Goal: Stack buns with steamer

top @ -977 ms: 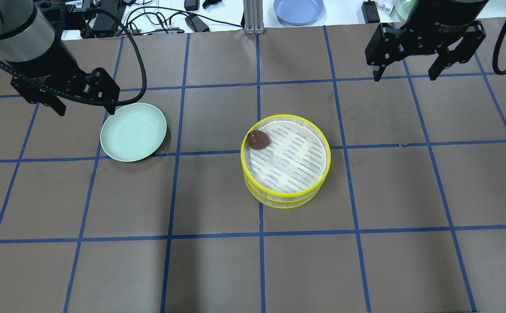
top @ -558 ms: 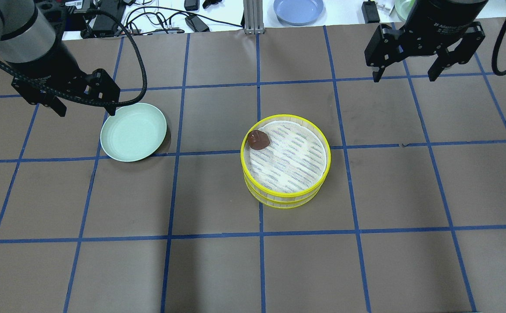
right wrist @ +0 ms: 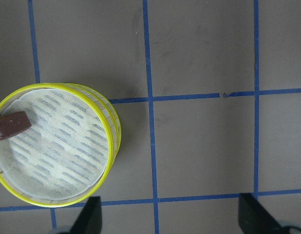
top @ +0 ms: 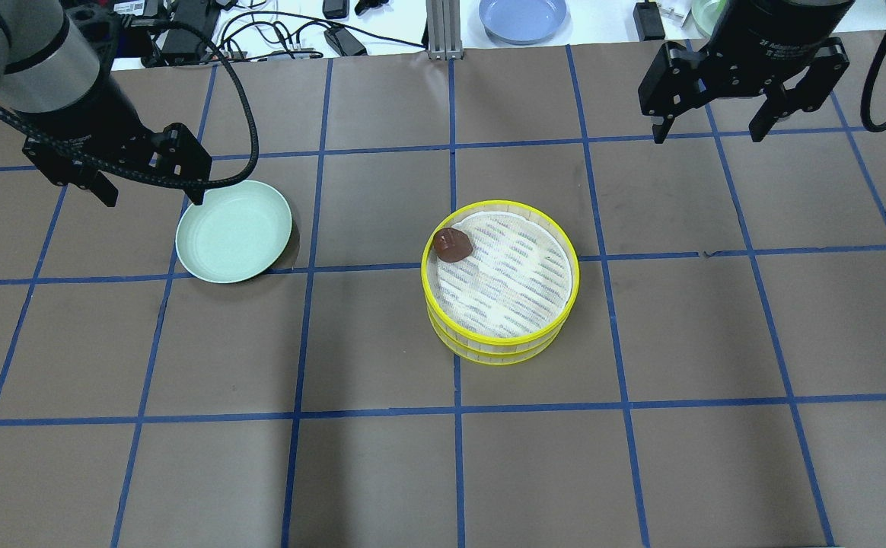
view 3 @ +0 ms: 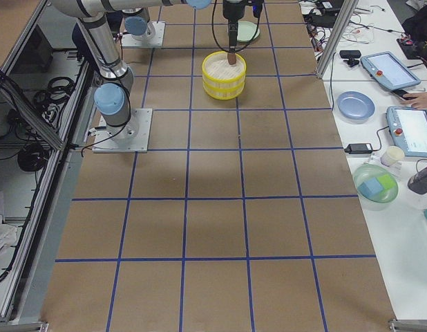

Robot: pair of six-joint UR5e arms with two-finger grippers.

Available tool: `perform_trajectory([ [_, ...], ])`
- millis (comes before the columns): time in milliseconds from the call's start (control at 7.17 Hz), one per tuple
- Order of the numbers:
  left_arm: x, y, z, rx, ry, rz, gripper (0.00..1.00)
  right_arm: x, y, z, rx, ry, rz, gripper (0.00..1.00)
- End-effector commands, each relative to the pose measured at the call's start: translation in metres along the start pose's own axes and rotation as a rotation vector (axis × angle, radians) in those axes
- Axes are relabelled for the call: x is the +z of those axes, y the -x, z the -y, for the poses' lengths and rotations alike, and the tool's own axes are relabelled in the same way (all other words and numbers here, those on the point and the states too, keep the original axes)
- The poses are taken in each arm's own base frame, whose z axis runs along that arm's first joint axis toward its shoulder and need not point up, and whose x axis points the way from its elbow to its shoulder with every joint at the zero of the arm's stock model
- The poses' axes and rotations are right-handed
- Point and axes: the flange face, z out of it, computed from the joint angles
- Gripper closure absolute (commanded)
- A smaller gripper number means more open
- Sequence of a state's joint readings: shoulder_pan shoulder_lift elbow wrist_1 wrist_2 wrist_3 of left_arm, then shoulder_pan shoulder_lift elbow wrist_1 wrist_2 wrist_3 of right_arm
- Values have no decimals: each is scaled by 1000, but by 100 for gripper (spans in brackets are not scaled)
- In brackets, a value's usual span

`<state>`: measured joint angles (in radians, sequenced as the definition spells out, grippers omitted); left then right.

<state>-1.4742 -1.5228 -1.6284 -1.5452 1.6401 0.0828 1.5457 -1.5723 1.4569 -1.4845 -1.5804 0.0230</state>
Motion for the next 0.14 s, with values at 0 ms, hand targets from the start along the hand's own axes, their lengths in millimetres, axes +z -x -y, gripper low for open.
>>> perform_trajectory([
  [0, 2, 0, 0, 0, 4, -1, 0, 0, 0, 0, -1, -2, 0, 0],
])
